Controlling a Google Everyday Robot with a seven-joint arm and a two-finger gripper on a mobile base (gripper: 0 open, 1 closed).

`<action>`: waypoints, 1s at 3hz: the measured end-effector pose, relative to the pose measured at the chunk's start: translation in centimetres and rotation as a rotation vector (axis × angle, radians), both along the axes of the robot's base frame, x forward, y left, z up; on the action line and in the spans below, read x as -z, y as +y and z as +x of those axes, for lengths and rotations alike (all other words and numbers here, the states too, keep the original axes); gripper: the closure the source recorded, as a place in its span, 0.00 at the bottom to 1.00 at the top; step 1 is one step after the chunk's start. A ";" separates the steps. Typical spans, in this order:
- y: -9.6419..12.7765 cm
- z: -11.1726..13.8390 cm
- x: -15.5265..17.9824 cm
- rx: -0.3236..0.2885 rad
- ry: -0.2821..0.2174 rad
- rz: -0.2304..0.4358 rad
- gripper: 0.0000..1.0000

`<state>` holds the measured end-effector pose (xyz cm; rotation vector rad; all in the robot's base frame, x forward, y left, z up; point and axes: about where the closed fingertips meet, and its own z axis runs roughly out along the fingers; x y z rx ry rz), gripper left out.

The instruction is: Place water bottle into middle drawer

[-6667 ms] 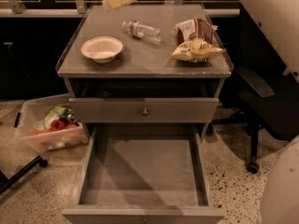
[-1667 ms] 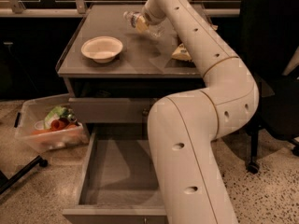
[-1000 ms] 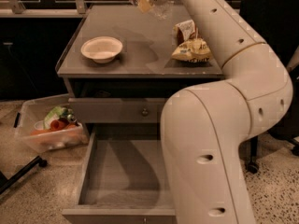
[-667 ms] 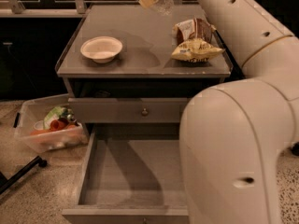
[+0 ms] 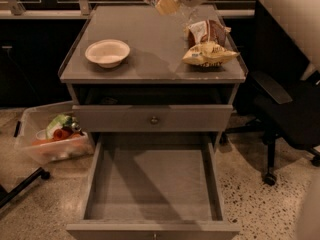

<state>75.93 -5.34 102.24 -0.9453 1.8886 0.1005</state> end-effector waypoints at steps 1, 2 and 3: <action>-0.2 -5.4 1.8 -0.065 0.030 -0.025 1.00; -0.2 -9.5 5.5 -0.141 0.100 -0.087 1.00; -0.2 -9.6 5.5 -0.141 0.099 -0.087 1.00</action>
Offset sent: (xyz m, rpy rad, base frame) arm -0.1524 -0.0122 -0.1009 -0.1725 0.2051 0.2317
